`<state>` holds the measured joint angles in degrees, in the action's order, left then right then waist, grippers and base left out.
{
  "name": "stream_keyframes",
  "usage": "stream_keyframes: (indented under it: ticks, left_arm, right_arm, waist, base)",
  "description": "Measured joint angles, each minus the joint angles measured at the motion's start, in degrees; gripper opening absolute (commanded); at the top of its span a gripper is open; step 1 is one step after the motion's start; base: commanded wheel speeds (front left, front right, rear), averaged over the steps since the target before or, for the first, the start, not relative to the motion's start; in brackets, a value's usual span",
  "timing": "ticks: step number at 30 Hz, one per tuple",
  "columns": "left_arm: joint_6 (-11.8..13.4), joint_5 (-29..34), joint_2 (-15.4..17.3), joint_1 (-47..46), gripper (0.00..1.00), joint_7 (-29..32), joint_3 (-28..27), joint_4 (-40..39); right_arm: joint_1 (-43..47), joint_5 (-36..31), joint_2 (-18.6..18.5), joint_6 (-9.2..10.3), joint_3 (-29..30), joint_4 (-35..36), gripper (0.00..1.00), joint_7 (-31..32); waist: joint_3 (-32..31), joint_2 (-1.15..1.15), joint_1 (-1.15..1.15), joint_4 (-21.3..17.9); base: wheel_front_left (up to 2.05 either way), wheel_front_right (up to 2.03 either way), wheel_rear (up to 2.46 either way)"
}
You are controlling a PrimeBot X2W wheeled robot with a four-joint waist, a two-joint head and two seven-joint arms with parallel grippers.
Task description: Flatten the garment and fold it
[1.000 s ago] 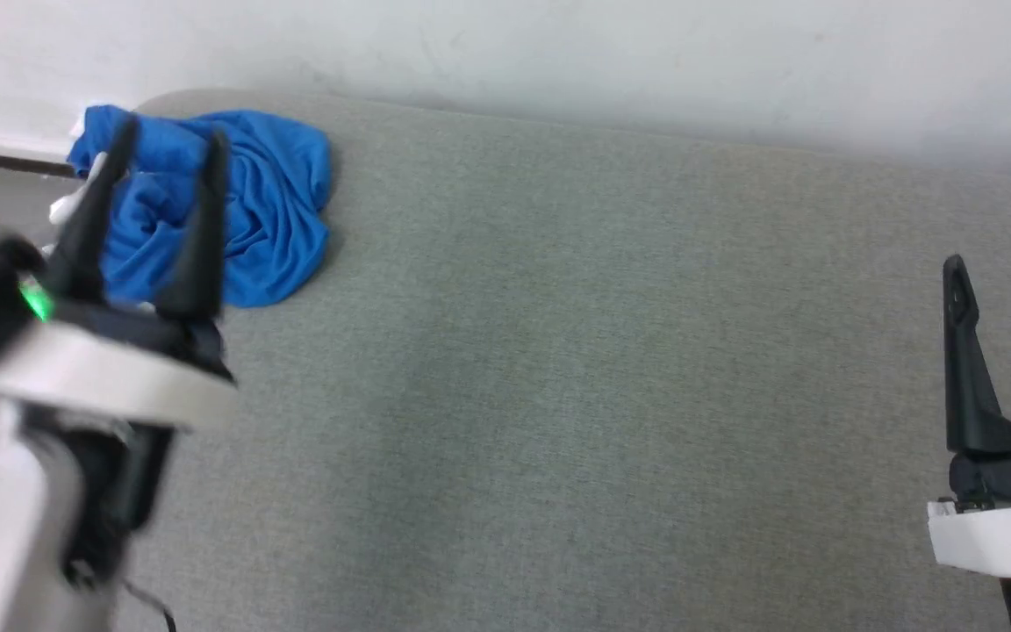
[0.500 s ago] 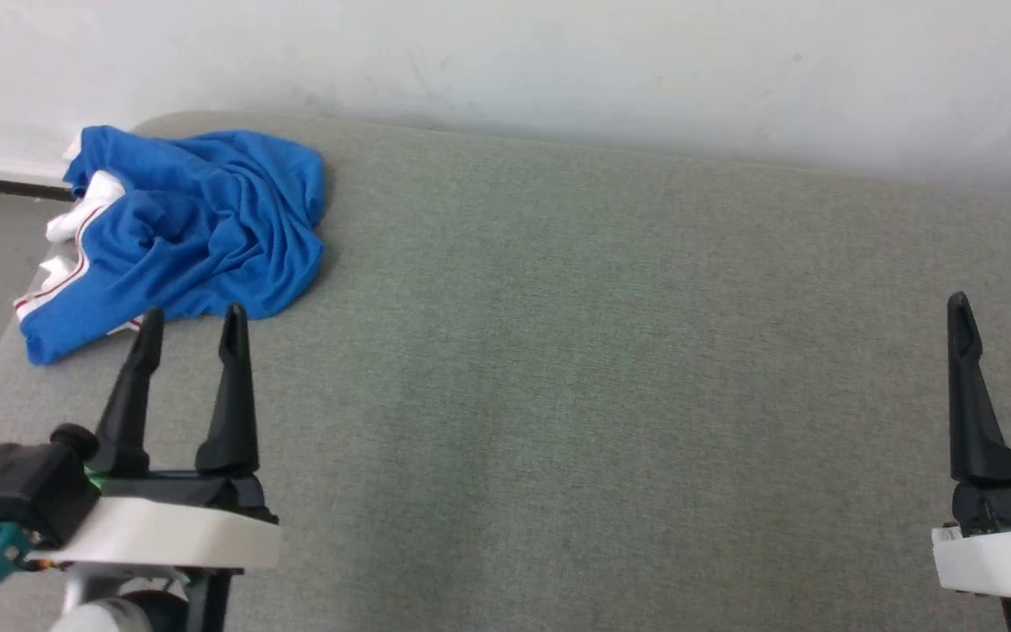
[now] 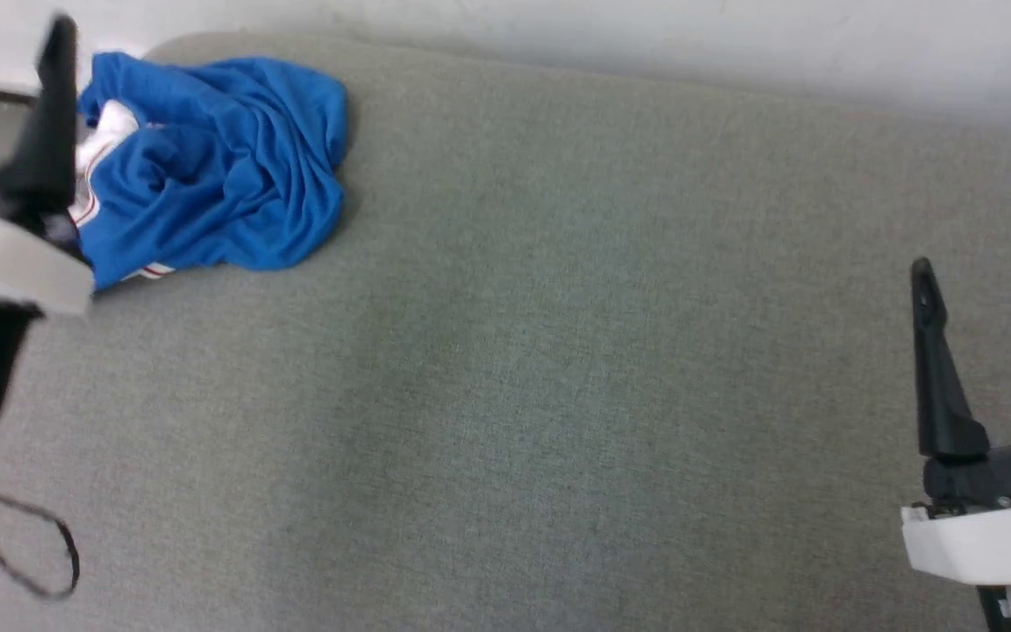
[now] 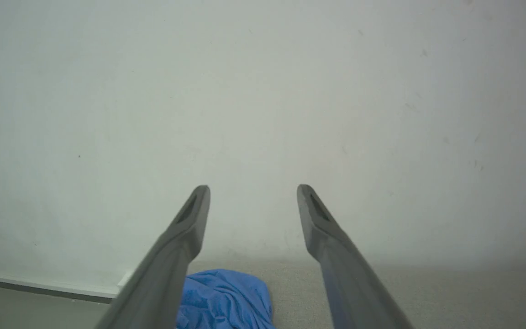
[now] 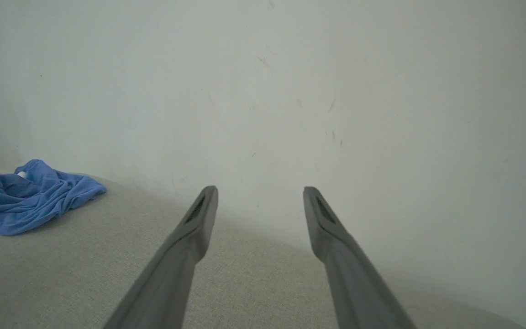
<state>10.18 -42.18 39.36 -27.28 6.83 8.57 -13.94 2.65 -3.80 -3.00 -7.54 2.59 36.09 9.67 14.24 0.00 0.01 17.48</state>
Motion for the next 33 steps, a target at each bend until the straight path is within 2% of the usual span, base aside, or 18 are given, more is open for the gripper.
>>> stream_keyframes:
  ticks: [2,8,16,24,33]
  left_arm:
    - [-2.3,-0.3,0.8,-4.4,1.0,1.1,0.5,3.9]
    - [-7.2,-1.2,0.8,-15.0,1.0,3.6,3.1,14.4]
    - [-13.8,-2.8,2.0,-23.3,1.0,14.6,8.9,27.8]
    - [-16.1,-6.7,1.7,-26.6,1.0,24.8,13.0,36.4]
    - [-16.7,-8.5,1.7,-27.2,1.0,29.9,15.3,41.9]
  right_arm:
    - [-0.8,-0.5,0.0,0.0,-1.5,0.0,1.0,1.1]
    - [-2.8,-1.5,0.1,0.0,-5.5,-1.0,1.0,3.9]
    - [-4.5,-2.4,-0.2,0.0,-6.7,0.1,1.0,6.9]
    - [-5.9,-2.4,-1.6,0.0,-7.1,3.4,1.0,10.0]
    - [-6.7,-2.8,-3.1,0.0,-7.6,6.9,1.0,14.0]
  waist:
    - [1.7,0.0,0.0,0.3]
    - [6.8,-0.01,0.01,0.8]
    - [12.7,0.0,0.0,0.8]
    - [17.3,0.0,0.0,0.2]
    - [21.0,0.0,0.0,-1.6]
  base:
    - [0.0,0.0,0.0]
    - [0.0,0.0,0.0]
    - [0.0,0.0,0.0]
    - [0.0,0.0,0.0]
    - [0.0,0.0,0.0]
